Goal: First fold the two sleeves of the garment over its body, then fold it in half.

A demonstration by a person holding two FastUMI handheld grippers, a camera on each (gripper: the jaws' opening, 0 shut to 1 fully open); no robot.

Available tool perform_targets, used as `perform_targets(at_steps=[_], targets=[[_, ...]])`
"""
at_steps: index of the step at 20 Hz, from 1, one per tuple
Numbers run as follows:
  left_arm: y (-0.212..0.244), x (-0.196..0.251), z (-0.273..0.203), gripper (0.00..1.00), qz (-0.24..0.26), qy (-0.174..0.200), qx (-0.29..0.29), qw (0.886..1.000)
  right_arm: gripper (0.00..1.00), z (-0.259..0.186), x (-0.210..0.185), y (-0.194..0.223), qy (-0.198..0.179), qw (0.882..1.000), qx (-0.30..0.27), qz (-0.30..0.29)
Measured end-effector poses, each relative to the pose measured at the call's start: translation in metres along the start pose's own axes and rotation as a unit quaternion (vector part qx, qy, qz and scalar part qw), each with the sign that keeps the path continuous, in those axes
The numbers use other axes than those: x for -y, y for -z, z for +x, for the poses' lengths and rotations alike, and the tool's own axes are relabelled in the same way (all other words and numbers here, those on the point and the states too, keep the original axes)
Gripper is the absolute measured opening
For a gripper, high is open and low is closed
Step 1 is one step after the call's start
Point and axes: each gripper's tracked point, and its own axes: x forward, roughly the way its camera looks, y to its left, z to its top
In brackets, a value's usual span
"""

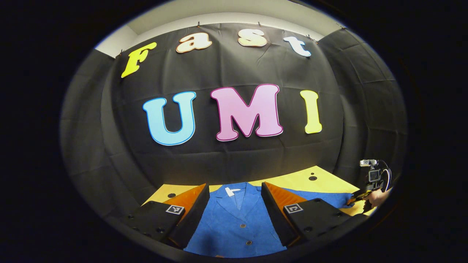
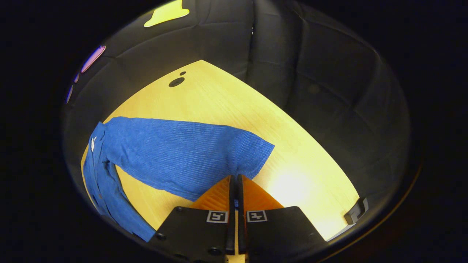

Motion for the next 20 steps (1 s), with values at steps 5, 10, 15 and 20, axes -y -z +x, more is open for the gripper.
perform_targets(at_steps=[5, 10, 15, 20], targets=[[0.014, -0.019, 0.000, 0.82, -0.027, -0.023, -0.022, 0.999, 0.01, -0.004, -0.007, 0.001, -0.023, 1.000, 0.003, 0.017], [0.012, -0.040, 0.002, 0.81, -0.037, -0.048, -0.013, 0.998, 0.01, -0.022, -0.025, -0.009, -0.028, 0.999, 0.029, -0.018], [0.018, -0.069, -0.010, 0.81, -0.047, -0.070, -0.015, 0.996, 0.01, -0.054, -0.074, -0.037, -0.058, 0.993, 0.076, -0.070], [0.031, -0.099, -0.032, 0.82, -0.053, -0.094, -0.023, 0.994, 0.01, -0.083, -0.157, -0.060, -0.109, 0.979, 0.110, -0.132]])
